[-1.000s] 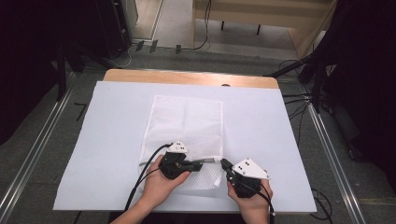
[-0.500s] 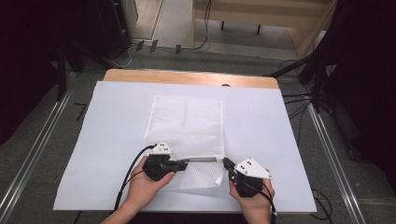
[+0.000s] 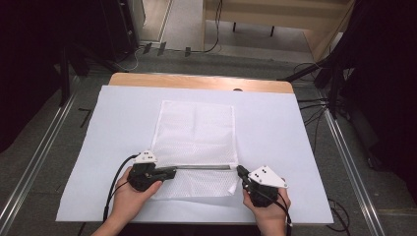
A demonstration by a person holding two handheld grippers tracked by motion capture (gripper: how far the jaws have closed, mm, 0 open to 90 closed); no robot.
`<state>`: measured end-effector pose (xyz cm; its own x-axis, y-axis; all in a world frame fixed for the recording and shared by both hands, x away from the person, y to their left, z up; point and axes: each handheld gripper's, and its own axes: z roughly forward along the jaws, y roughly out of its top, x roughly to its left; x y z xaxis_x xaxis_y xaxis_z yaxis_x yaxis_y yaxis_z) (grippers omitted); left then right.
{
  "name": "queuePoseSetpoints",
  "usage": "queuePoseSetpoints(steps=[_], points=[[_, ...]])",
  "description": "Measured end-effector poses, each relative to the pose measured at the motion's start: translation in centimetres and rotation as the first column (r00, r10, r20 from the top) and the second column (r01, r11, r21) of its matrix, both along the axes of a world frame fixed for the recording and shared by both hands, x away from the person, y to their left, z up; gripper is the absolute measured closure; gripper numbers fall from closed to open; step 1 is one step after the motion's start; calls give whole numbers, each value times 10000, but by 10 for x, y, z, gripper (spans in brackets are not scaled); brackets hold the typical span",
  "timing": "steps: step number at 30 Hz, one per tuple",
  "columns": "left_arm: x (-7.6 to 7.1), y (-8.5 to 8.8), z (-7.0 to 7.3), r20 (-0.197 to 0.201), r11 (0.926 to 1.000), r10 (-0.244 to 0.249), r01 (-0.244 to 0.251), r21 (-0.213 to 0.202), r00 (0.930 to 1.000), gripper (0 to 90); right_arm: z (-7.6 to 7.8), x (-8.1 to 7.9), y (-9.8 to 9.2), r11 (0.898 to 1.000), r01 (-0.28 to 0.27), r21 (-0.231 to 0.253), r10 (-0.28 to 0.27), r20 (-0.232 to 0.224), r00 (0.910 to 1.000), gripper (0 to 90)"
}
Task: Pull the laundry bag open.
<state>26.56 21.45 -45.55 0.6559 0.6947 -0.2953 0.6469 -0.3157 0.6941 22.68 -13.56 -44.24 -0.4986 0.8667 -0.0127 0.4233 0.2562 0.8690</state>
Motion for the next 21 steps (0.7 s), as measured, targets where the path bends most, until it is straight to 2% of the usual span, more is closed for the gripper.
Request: queuePoseSetpoints(steps=[6, 13, 16, 21], points=[[-4, 28, 0, -49, 9991, 429, -429, 7, 9991, 875, 0, 1, -2, 10000, 72, 12, -72, -15, 10000, 900], [-10, 59, -3, -275, 9957, 864, -873, -313, 9959, 874, -1, 3, -4, 9999, 172, -4, -172, -107, 9998, 900], [-13, 69, -3, -238, 9945, 987, -994, -325, 9948, 874, -2, 3, -5, 9999, 172, -10, -172, -108, 9998, 900], [-18, 77, -4, -108, 9945, 1047, -1047, -12, 9944, 874, -2, 3, -3, 9999, 91, -84, -92, -93, 9999, 900]])
